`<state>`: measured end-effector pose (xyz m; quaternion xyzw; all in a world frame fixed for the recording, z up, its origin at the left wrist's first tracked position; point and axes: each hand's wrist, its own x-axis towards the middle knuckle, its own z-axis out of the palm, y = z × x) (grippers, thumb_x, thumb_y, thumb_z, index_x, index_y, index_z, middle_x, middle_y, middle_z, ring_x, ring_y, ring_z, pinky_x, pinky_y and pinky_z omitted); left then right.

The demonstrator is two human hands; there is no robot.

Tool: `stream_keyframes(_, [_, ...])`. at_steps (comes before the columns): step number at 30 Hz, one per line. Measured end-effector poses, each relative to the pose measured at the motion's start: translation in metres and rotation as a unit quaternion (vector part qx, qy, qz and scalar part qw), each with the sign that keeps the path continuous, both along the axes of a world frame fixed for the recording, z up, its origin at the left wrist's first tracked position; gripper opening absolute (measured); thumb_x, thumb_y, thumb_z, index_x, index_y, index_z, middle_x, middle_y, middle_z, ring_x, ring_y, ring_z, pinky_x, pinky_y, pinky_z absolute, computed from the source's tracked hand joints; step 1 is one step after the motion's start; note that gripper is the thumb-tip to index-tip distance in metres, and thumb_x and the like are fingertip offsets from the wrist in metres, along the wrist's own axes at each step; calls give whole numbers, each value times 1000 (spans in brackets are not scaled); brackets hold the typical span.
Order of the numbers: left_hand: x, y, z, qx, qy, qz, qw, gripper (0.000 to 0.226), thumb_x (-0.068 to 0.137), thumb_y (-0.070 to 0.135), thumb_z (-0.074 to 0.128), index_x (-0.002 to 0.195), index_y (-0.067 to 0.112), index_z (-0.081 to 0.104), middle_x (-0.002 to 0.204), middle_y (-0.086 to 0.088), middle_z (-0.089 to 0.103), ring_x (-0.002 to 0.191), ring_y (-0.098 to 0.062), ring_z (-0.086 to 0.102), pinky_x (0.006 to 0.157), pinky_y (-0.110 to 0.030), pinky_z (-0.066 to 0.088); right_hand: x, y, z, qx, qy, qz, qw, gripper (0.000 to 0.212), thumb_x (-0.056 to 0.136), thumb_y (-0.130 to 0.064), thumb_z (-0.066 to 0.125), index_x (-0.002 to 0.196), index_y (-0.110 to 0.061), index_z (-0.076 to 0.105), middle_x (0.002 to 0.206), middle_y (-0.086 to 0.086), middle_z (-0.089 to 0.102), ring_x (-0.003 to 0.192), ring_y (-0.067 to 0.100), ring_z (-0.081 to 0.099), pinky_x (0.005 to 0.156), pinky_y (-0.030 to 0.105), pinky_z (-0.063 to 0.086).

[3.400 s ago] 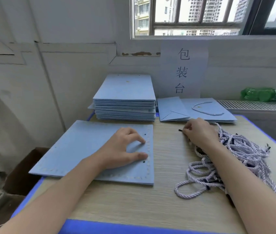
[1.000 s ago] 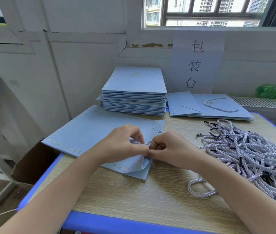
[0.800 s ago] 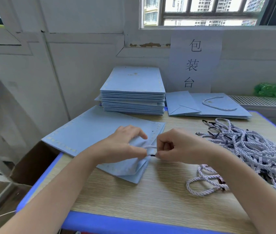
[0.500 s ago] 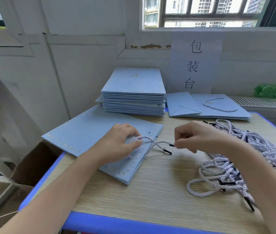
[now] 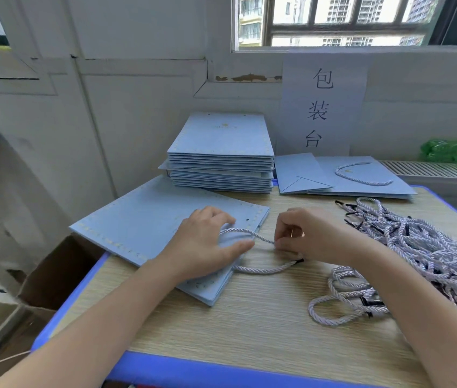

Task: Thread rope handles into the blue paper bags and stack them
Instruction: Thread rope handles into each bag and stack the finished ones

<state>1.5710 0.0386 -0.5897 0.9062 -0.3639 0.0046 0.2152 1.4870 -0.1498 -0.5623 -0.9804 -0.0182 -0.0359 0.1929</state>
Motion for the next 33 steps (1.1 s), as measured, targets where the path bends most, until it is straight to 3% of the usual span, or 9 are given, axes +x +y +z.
stream_keyframes(2, [-3,-1,0,30,-9,-3,1000,77,66,83,46,124,32,52,122,11,44,121,-8,34,99,-26,27,-1,1,1,50,-51,-20,997,9,86,-14,63,79,-17,60,70,-8,59,67,8,55,63,14,41])
stream_keyframes(4, [-7,-3,0,33,-18,-23,999,89,50,91,30,118,37,51,111,14,41,112,-5,32,93,-25,25,0,3,1,135,-85,-36,986,13,86,-9,63,76,-17,60,63,-7,61,55,2,54,57,11,44])
stream_keyframes(9, [-16,-9,-2,50,-54,-59,996,91,45,92,27,117,38,46,104,13,33,103,-7,28,90,-27,26,8,1,-5,287,-88,-38,953,12,85,1,62,80,-8,67,67,7,68,64,20,68,67,28,58])
stream_keyframes(11, [-17,-10,-3,56,-60,-64,995,93,45,93,26,117,37,45,104,13,32,103,-7,27,91,-27,27,10,3,-10,272,-84,-35,958,15,86,0,63,77,-12,67,65,5,68,63,17,67,64,22,56])
stream_keyframes(14, [-16,-10,-5,60,-67,-68,994,94,44,93,26,117,36,44,106,13,32,104,-7,26,90,-26,26,15,7,-18,174,-102,-55,978,21,86,-9,65,73,-25,60,63,-9,63,56,-1,56,58,7,43])
stream_keyframes(19, [-18,-10,-4,43,-56,-69,995,88,46,88,28,115,37,44,107,13,33,105,-6,26,88,-26,24,20,11,-20,102,-144,-61,982,17,88,-13,63,77,-25,57,69,-18,55,66,2,50,61,8,38])
stream_keyframes(24, [-19,-11,-2,33,-41,-66,996,83,49,84,31,114,35,46,109,12,35,107,-6,27,89,-27,25,18,10,-22,110,-139,-57,983,17,86,-17,65,76,-28,58,69,-20,54,64,-4,48,60,8,38])
stream_keyframes(28, [-22,-12,1,-13,14,-58,998,56,62,67,51,104,31,50,107,11,40,106,-7,31,91,-27,31,19,7,-22,73,-138,-38,987,11,86,-17,65,78,-25,65,71,-17,51,62,-2,46,59,11,35])
stream_keyframes(33, [-17,-9,7,-105,52,-33,993,35,61,57,61,78,27,58,87,10,56,87,-7,51,71,-17,40,15,1,-15,48,-81,-18,995,24,91,-23,50,95,-25,73,88,-9,47,68,-2,42,63,18,30])
